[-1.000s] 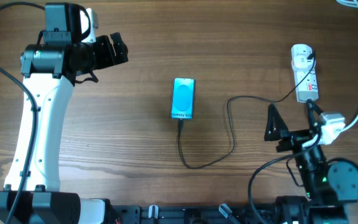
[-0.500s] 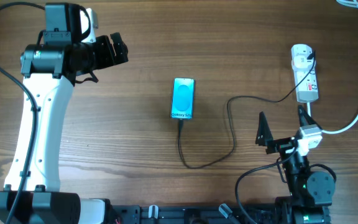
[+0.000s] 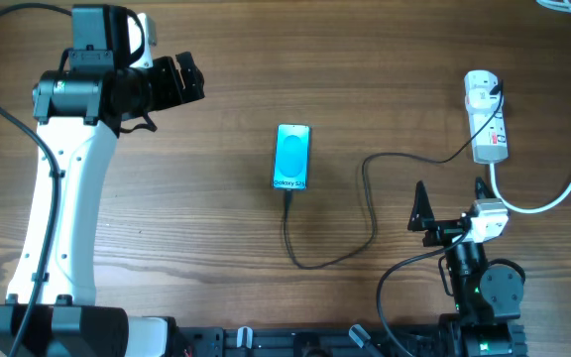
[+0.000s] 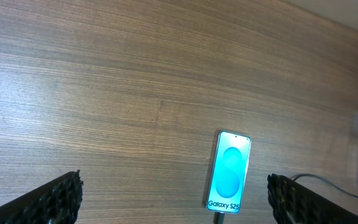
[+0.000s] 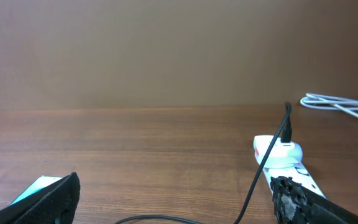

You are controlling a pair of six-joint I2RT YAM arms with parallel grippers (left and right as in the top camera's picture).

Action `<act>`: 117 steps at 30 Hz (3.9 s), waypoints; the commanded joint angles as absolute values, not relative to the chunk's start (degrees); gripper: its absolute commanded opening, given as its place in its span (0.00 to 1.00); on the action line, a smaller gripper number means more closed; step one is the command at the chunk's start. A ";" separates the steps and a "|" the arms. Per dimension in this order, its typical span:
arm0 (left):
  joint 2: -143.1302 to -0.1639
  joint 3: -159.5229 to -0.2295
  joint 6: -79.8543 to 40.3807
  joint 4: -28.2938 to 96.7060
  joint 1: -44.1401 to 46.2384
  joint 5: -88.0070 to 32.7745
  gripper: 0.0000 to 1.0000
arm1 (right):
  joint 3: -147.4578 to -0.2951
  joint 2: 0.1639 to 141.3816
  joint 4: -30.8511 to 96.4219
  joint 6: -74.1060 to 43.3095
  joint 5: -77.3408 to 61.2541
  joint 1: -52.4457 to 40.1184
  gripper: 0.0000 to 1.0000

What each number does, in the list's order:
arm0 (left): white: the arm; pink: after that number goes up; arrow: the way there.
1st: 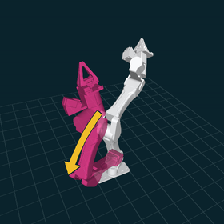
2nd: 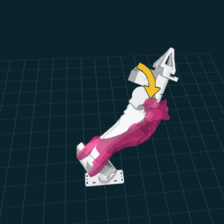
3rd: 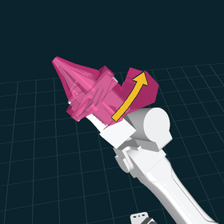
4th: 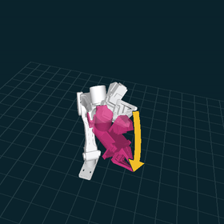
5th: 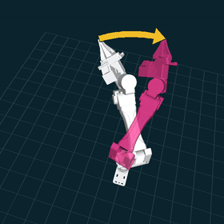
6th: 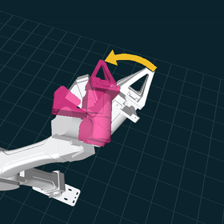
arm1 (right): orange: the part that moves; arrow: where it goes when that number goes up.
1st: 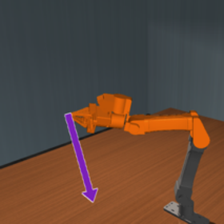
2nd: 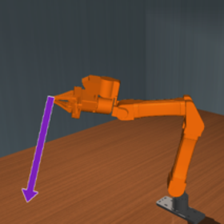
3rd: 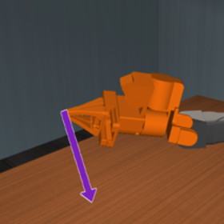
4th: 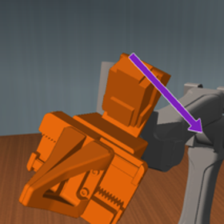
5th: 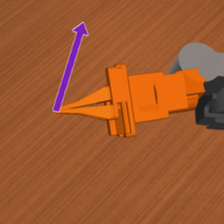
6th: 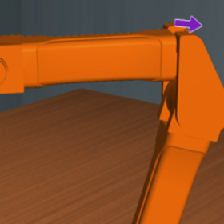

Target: Plug charger to phone and switch on socket

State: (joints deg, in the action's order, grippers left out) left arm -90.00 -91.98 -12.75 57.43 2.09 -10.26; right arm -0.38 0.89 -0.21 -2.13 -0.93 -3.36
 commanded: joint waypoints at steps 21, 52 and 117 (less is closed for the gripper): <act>-90.06 -91.94 -12.86 57.30 2.07 -9.74 1.00 | -0.30 0.19 -0.30 1.08 0.01 -3.57 1.00; -75.61 -81.17 -12.23 60.51 2.04 -7.64 1.00 | -0.30 0.27 -0.32 1.08 0.03 -3.57 1.00; -0.14 -0.32 -0.32 4.47 -0.67 0.47 1.00 | -0.30 0.27 -0.32 1.10 0.03 -3.57 1.00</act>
State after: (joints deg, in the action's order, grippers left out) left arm -0.73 -0.54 -2.94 4.12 -0.19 1.41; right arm -0.38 0.78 -0.01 1.58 -0.78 -3.33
